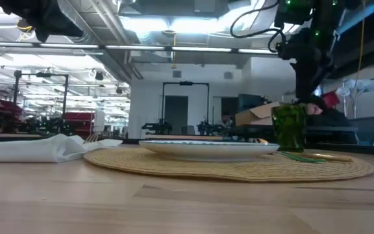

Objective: Set table place
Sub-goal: Put the gold table knife to the right of the green spoon on the brown place mat

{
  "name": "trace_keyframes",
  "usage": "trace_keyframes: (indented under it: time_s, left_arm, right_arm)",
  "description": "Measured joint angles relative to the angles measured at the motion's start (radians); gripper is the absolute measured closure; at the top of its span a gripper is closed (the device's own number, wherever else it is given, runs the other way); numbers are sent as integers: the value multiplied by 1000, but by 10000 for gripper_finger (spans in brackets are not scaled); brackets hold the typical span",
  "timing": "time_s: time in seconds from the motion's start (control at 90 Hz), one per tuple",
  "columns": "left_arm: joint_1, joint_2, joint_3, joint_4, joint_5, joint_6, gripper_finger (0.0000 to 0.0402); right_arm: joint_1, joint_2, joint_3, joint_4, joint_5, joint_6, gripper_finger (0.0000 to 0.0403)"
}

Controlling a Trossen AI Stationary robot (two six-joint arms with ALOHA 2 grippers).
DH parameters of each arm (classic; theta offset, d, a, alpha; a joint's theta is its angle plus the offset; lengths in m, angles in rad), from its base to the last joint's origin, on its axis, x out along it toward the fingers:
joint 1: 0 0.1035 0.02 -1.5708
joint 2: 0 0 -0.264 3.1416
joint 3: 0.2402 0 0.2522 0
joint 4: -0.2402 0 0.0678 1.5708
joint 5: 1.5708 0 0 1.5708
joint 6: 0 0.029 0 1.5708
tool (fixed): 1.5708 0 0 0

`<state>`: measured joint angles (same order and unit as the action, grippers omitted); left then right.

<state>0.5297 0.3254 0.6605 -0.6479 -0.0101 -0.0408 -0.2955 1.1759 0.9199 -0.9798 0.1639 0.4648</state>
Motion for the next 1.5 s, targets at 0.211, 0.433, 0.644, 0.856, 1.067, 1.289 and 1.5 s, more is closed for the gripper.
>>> trace_keyframes:
  time_s: [0.211,0.433,0.644,0.856,1.067,1.289,1.5]
  left_arm:
    - [0,0,0,-2,0,-3,402]
    - [0,0,0,-14,0,-58,402]
    - [0,0,-8,-8,-1,-81,402]
    - [0,6,-83,41,-16,-56,402]
    - [0,7,-81,79,-17,-43,402]
    - [0,11,-81,74,-16,-56,402]
    - [0,11,-81,74,-16,-56,402]
  right_arm:
    - [16,0,0,39,-141,14,298]
    - [150,0,-40,142,-207,363,320]
    - [303,97,-100,255,-185,739,322]
    - [401,212,-99,395,-128,938,322]
    - [442,253,-99,354,-56,1047,322]
    - [442,276,-99,298,-40,1075,322]
    - [440,348,-98,296,-40,1075,322]
